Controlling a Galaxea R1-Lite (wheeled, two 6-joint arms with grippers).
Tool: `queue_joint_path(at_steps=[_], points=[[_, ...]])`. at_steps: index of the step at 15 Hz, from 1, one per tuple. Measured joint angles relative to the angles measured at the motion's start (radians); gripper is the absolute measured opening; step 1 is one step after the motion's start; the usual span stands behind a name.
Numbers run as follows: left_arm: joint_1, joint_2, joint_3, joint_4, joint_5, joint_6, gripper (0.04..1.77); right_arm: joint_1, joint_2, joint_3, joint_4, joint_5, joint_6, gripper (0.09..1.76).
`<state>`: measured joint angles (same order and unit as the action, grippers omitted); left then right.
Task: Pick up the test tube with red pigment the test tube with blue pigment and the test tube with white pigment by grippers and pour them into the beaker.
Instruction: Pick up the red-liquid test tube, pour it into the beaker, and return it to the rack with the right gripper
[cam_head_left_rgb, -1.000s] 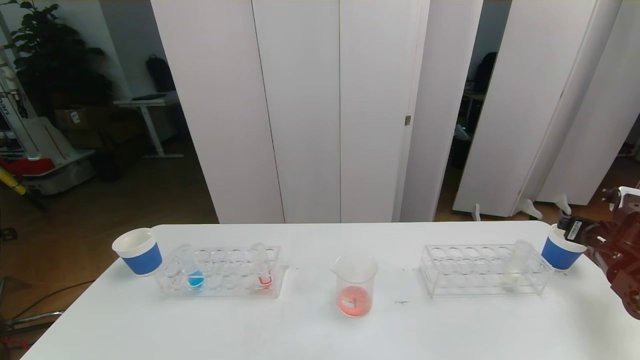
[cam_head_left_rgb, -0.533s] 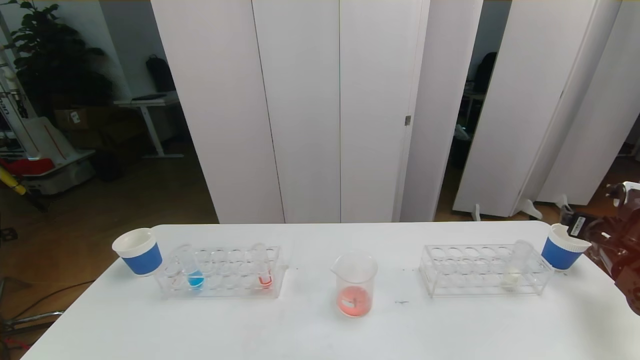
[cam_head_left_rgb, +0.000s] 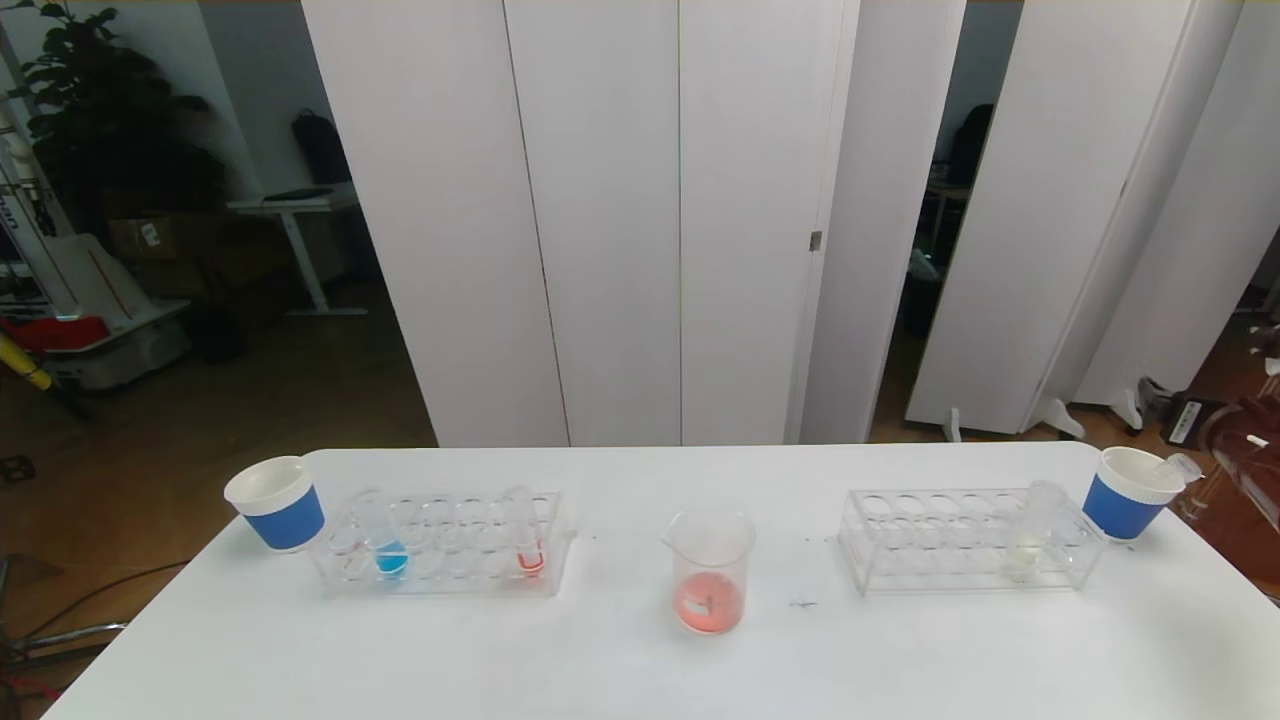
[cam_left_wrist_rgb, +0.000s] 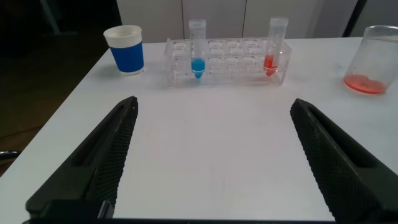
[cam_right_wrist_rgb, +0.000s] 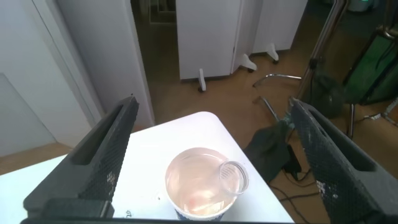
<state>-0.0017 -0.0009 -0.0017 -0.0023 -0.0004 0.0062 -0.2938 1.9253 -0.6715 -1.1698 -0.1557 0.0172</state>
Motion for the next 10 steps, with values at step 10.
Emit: queue_joint_path(at_steps=[10], points=[[0.000,0.000,0.000,0.000,0.000,0.000,1.75,0.045,-0.405,0.011,0.404,0.120,-0.047,1.75]])
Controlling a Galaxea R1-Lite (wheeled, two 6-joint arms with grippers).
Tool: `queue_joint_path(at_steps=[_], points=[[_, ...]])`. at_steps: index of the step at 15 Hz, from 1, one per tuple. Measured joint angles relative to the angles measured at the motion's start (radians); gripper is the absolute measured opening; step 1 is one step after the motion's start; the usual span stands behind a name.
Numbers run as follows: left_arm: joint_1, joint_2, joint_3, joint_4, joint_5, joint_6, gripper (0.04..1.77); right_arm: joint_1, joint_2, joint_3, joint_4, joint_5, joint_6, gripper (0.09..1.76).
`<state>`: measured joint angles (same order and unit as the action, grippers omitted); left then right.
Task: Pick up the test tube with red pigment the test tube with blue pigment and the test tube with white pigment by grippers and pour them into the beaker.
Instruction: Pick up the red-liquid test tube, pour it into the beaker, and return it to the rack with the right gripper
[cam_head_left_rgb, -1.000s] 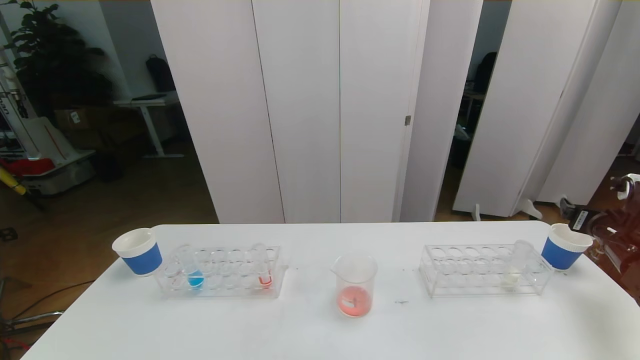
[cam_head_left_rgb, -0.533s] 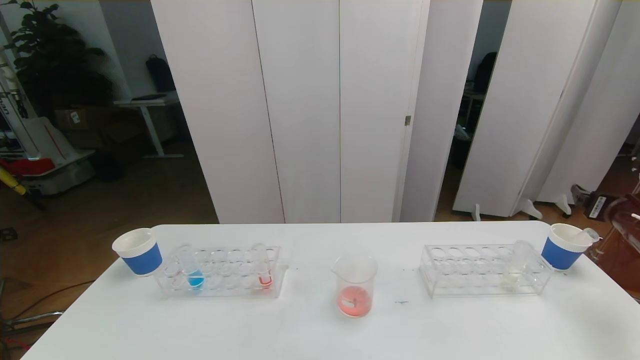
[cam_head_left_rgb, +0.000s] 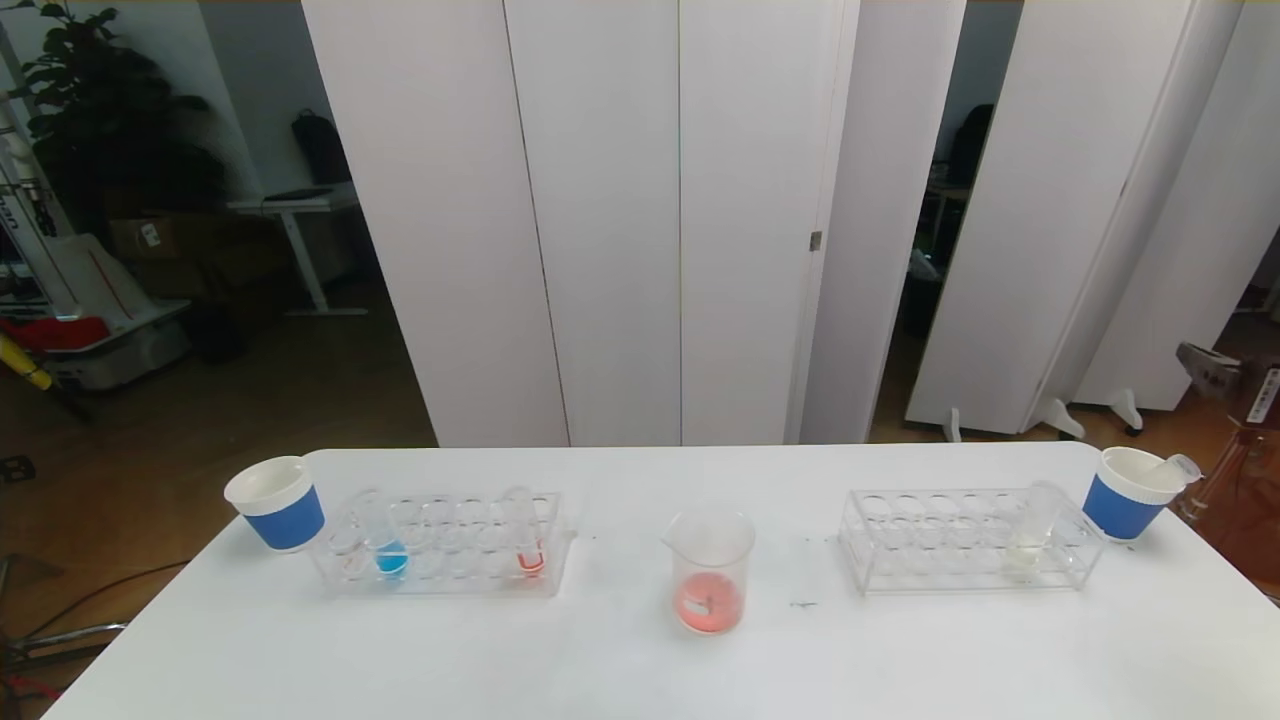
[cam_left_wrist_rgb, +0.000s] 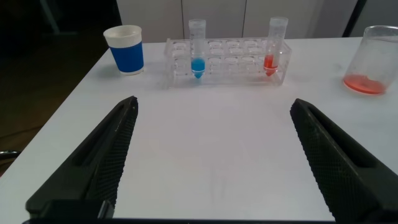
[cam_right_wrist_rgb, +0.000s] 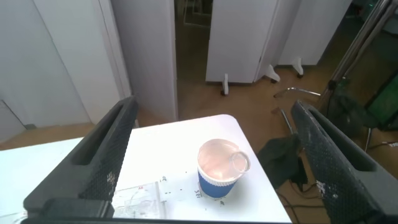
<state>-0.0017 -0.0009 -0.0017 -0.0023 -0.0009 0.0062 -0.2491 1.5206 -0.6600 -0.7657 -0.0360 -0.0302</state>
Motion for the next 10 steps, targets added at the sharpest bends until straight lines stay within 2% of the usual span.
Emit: queue_joint_path(at_steps=[6,10], points=[[0.000,0.000,0.000,0.000,0.000,0.000,1.75,0.114,-0.342,0.002,0.346,0.001,-0.008,1.75],[0.000,0.000,0.000,0.000,0.000,0.000,1.75,0.152,-0.588,0.003,0.553,0.001,-0.023,1.75]])
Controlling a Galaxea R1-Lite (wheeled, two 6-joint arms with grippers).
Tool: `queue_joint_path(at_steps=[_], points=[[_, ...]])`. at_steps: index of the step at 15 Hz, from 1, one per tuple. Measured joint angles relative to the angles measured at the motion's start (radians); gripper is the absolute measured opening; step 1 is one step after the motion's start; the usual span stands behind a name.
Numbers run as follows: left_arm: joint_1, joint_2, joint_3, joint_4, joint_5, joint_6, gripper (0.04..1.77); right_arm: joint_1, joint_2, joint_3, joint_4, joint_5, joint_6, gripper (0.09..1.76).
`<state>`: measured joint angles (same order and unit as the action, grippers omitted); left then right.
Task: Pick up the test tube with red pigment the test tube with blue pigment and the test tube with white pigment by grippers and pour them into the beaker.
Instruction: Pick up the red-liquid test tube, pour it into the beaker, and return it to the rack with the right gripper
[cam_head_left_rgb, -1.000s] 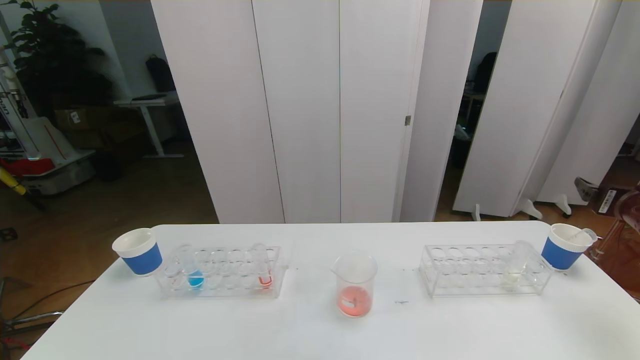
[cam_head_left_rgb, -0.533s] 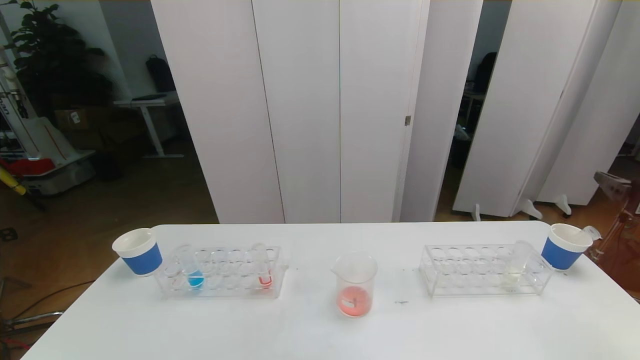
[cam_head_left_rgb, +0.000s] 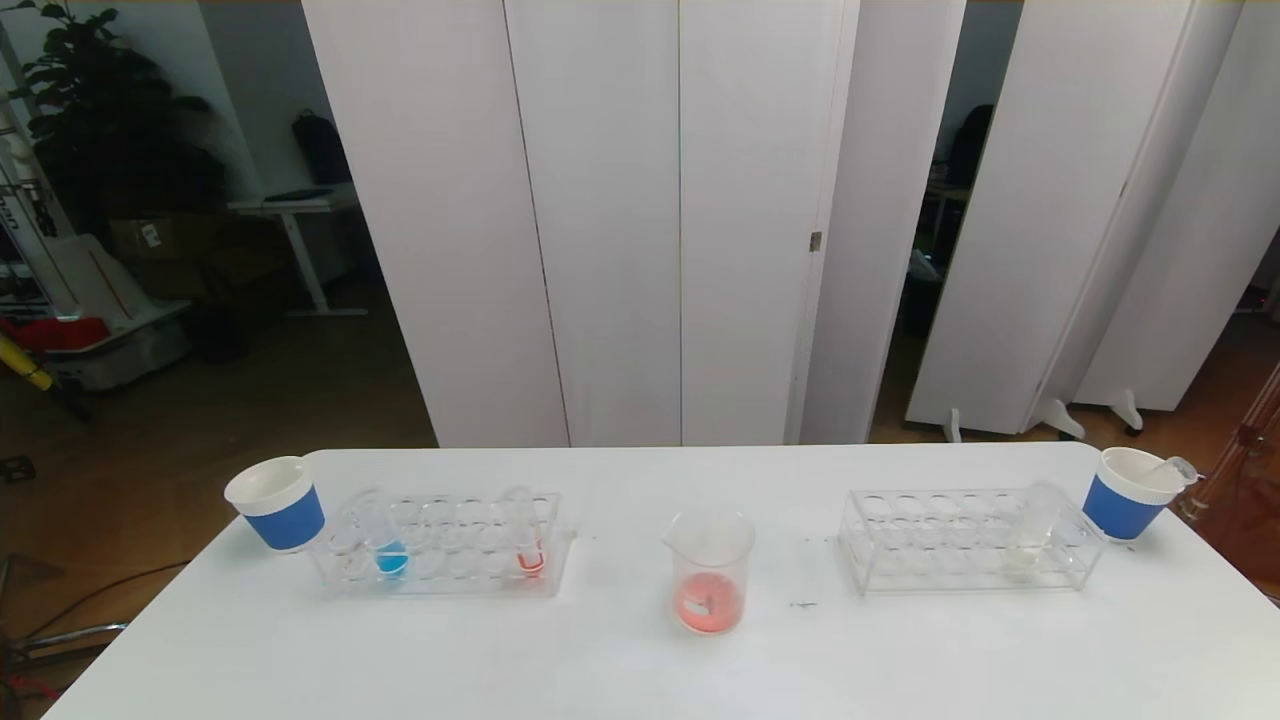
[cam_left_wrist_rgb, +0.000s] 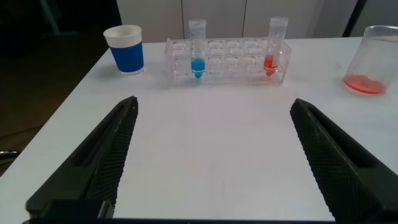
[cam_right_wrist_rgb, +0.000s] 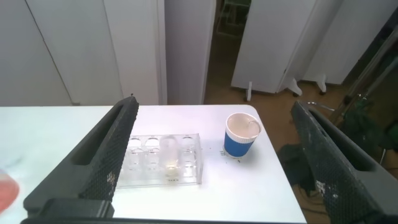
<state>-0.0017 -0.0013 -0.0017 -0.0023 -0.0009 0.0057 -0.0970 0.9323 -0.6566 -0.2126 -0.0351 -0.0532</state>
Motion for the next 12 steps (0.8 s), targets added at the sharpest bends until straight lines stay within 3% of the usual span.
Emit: queue_joint_path(at_steps=[5,12], points=[[0.000,0.000,0.000,0.000,0.000,0.000,1.75,0.013,-0.298,0.034,0.191,-0.002,-0.003,1.75],[0.000,0.000,0.000,0.000,0.000,0.000,1.75,0.053,-0.666,0.166,0.386,-0.015,0.002,1.75]])
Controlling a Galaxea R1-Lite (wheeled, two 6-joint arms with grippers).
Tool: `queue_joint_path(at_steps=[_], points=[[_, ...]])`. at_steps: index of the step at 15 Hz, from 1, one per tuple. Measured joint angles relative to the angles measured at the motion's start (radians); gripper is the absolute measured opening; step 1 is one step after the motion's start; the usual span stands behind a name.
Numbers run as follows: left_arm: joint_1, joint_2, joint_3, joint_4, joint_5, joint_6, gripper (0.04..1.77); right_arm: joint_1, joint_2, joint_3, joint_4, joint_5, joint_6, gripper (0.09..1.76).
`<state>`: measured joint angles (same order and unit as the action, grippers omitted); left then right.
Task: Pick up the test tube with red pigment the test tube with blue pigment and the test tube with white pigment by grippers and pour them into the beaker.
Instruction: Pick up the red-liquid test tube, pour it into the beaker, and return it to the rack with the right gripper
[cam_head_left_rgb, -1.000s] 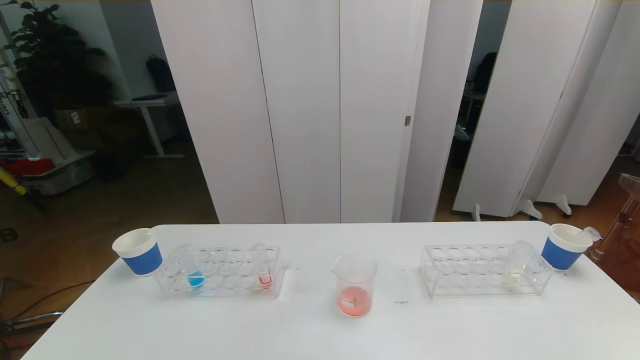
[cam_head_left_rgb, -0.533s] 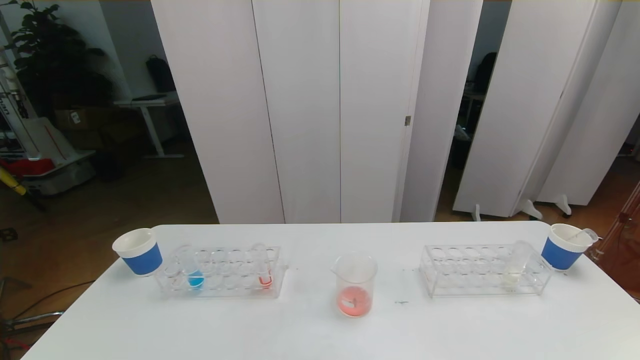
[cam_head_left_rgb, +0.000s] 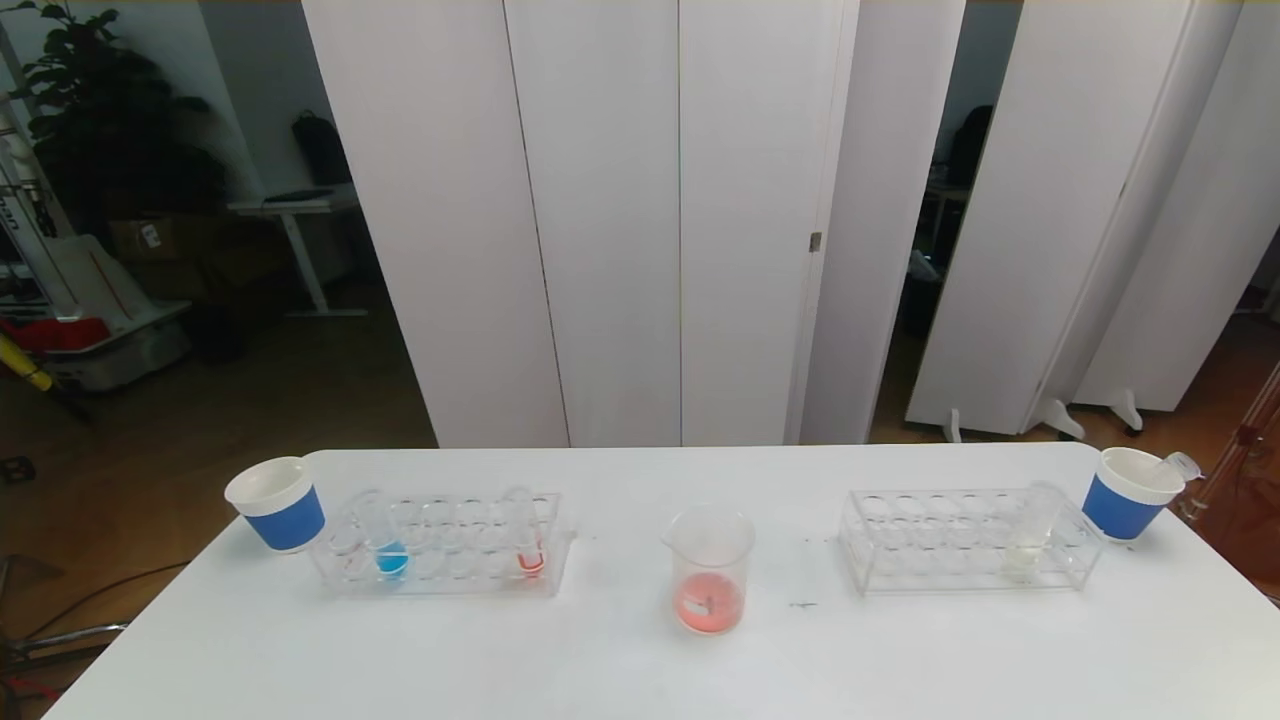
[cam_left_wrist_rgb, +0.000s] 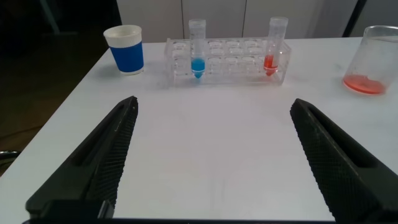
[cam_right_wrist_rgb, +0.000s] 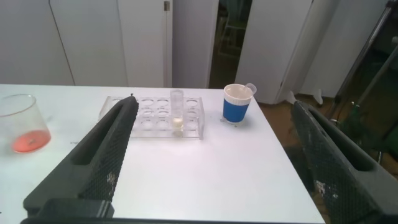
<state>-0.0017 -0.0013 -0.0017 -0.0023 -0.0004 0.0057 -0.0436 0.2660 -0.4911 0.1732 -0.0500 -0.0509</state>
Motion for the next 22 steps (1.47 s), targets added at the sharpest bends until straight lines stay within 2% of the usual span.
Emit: queue_joint_path(at_steps=[4,11,15,20,22], points=[[0.000,0.000,0.000,0.000,0.000,0.000,1.75,0.026,-0.137,0.140,0.010,-0.001,-0.001,1.75],[0.000,0.000,0.000,0.000,-0.001,0.000,1.75,0.044,-0.244,0.349,0.002,0.004,0.002,1.75],[0.000,0.000,0.000,0.000,0.000,0.000,1.75,0.044,-0.264,0.403,-0.004,0.045,0.007,1.75],[0.000,0.000,0.000,0.000,-0.001,0.000,1.75,0.044,-0.266,0.431,-0.019,0.052,0.029,1.75],[0.000,0.000,0.000,0.000,0.000,0.000,1.75,0.044,-0.266,0.445,-0.103,0.060,0.031,1.75]])
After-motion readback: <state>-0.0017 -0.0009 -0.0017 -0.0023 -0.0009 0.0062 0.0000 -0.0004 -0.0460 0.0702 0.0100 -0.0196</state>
